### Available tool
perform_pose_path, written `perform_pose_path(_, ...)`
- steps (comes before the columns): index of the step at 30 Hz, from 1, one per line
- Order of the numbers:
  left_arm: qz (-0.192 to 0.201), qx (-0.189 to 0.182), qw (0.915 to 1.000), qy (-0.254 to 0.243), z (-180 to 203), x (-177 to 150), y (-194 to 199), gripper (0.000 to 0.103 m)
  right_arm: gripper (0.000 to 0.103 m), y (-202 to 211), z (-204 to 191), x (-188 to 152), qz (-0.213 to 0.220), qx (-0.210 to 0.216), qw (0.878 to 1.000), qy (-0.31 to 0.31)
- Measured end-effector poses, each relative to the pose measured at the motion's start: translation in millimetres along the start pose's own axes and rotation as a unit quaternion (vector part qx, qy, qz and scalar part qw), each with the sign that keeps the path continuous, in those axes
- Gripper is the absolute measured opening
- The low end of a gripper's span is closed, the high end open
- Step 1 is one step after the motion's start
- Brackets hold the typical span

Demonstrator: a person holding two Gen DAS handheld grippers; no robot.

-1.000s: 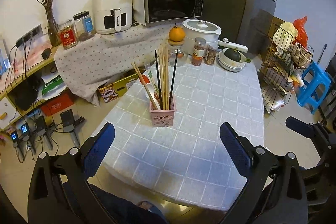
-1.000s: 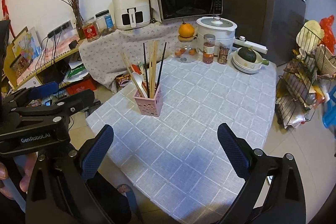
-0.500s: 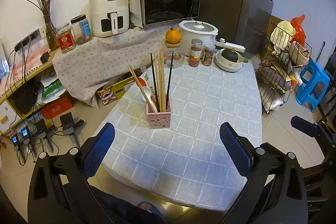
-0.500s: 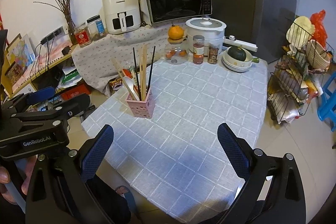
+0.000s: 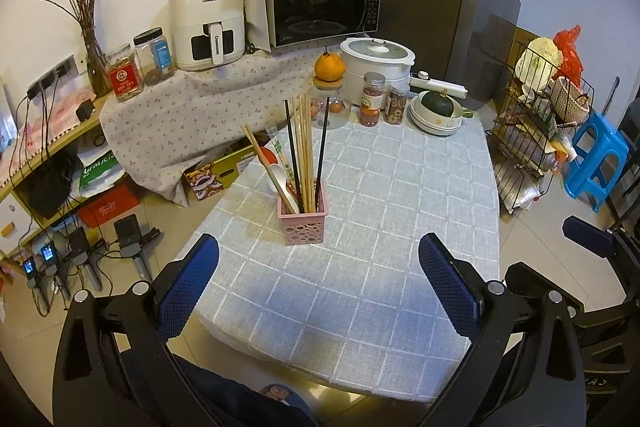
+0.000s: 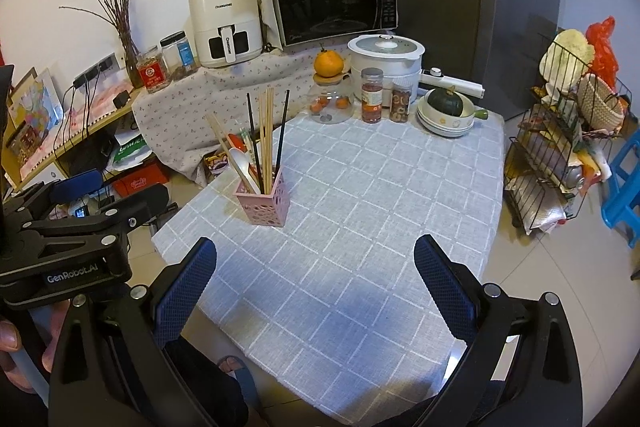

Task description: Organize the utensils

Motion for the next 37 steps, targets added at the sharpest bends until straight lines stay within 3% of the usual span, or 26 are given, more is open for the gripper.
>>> perform_pose_path(37,-0.004,0.0,1.0,-0.004,6.4,-3.6,-4.6,0.096,0.096,-5.4,2.0,-0.9,-0.003,-0.003,1.0,-0.007)
Point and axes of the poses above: each gripper's, at about its wrist camera, not at the fingertips, and y roughly against the way its jaws point, z to its right, x to its top, the point moved 5 cm from there along -y, roughly the way its jaws point, and after that the axes turned 2 degrees about y, right-handed, at the moved point
